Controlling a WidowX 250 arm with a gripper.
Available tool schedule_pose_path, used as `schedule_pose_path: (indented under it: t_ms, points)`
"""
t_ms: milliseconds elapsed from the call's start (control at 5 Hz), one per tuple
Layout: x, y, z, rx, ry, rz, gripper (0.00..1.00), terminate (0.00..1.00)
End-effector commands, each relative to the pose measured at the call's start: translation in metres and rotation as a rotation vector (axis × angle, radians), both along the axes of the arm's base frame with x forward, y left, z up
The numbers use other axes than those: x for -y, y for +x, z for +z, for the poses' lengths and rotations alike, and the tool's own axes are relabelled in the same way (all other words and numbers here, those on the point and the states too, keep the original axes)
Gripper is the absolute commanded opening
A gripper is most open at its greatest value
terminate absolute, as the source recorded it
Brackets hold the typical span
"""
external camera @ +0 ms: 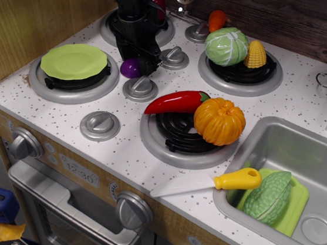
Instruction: Put eggplant on plate
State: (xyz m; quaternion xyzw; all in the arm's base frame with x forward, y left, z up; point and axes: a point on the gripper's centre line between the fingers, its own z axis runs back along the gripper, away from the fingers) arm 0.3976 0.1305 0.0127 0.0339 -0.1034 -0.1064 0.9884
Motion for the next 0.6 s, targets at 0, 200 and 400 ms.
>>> schedule_pose_path:
  t_ms: [0, 200, 400]
  points:
    - [-0.019, 0.007, 0.058, 0.069, 0.079, 0.004, 0.0, 0.0]
    - [-0.037, -0.01, 0.07, 0.053, 0.126, 0.031, 0.0, 0.0]
    - [-0.054, -0.03, 0.075, 0.039, 0.166, 0.046, 0.0, 1.0]
